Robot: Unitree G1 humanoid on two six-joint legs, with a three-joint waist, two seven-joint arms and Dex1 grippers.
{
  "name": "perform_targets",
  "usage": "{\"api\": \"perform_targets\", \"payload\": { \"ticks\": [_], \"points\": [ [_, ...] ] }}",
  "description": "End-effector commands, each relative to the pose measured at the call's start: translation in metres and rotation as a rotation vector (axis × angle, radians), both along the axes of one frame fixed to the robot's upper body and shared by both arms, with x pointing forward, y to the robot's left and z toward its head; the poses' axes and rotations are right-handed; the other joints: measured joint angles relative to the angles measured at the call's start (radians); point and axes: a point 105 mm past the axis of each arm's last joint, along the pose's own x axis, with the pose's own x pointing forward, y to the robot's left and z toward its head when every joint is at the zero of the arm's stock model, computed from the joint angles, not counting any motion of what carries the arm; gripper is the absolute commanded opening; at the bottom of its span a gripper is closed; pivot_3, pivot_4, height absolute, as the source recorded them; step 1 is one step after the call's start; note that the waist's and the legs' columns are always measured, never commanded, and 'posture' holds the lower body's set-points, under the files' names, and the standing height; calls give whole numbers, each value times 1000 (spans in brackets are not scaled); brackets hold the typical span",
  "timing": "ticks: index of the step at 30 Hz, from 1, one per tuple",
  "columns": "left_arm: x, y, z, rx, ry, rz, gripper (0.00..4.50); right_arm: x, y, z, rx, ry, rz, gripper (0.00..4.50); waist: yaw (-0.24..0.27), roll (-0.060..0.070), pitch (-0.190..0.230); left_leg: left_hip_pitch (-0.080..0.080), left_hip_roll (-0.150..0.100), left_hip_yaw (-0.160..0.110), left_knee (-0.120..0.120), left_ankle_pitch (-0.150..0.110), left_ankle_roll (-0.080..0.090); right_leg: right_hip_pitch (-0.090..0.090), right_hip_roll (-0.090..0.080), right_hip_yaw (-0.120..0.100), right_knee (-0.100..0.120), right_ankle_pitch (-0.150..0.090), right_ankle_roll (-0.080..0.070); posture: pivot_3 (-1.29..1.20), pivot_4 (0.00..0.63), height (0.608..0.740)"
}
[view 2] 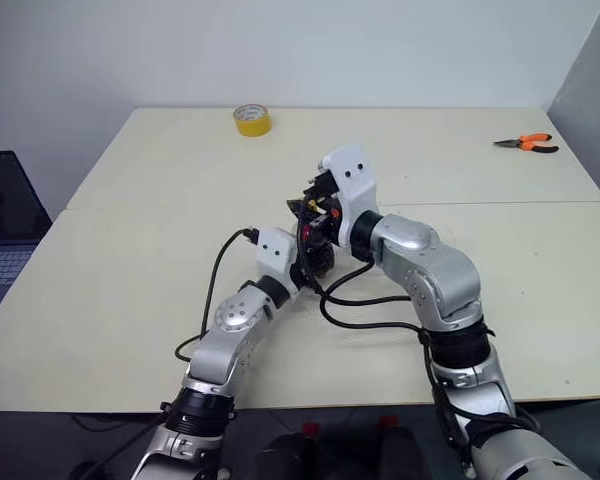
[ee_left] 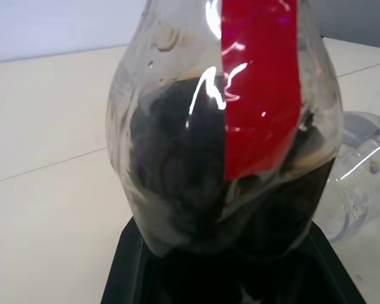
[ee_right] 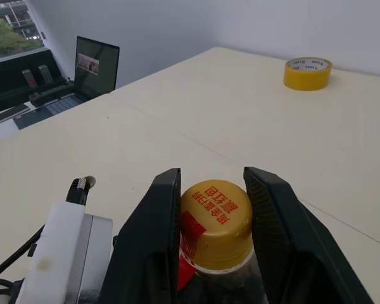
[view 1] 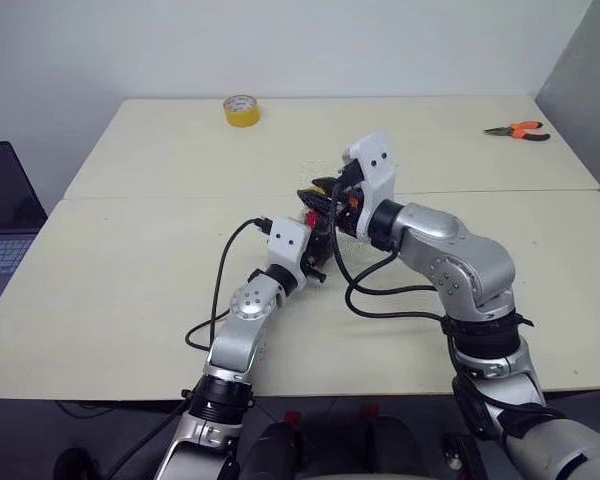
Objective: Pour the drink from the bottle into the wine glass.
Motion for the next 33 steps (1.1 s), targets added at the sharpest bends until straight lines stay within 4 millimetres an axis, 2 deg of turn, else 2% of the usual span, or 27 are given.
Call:
{"api": "perform_targets", "payload": {
  "ticks": [1,8,13,16,18,22,24,27,33],
  "points": [
    [-5,-1,22,-24,-84,-14,1043,1,-7,9,25,-42,-27,1205,0,0,0,0,0,0,0,0,0,0,0,0,0,0,0,0,150,740],
    [-7,0,23,-20,-86,-31,1043,1,-9,10,23,-55,-10,1205,0,0,0,0,0,0,0,0,0,0,0,0,0,0,0,0,150,740],
    [-11,8,21,-8,-80,-46,1043,1,-17,9,-4,-100,56,1204,0,0,0,0,0,0,0,0,0,0,0,0,0,0,0,0,150,740],
    [-18,7,21,-11,-69,-107,1028,-14,-17,7,-23,-158,231,1204,0,0,0,-1,0,0,0,0,0,0,0,0,0,0,0,0,150,740],
    [-26,5,18,-15,-48,-163,1020,-29,-16,0,-47,-187,393,1204,0,0,0,-1,0,0,0,0,0,0,0,0,-1,0,0,0,150,740],
    [-44,0,13,-13,-4,-276,1003,-21,-19,-13,-110,-201,489,1204,-3,0,0,-1,1,1,0,0,0,0,0,0,-1,0,0,0,150,740],
    [-46,2,12,-6,8,-284,986,-17,-20,-16,-122,-203,519,1204,-5,0,0,-1,2,0,0,0,0,0,1,0,-1,0,0,0,150,740],
    [-47,5,11,6,20,-280,952,-20,-17,-22,-154,-187,625,1204,-6,0,0,-1,1,0,0,0,0,0,1,-1,-1,0,0,0,150,740],
    [-50,8,10,22,27,-285,917,-26,-17,-53,-333,-93,798,1204,-3,0,0,0,1,0,0,0,0,2,1,-1,-2,0,0,0,150,740]
  ]
}}
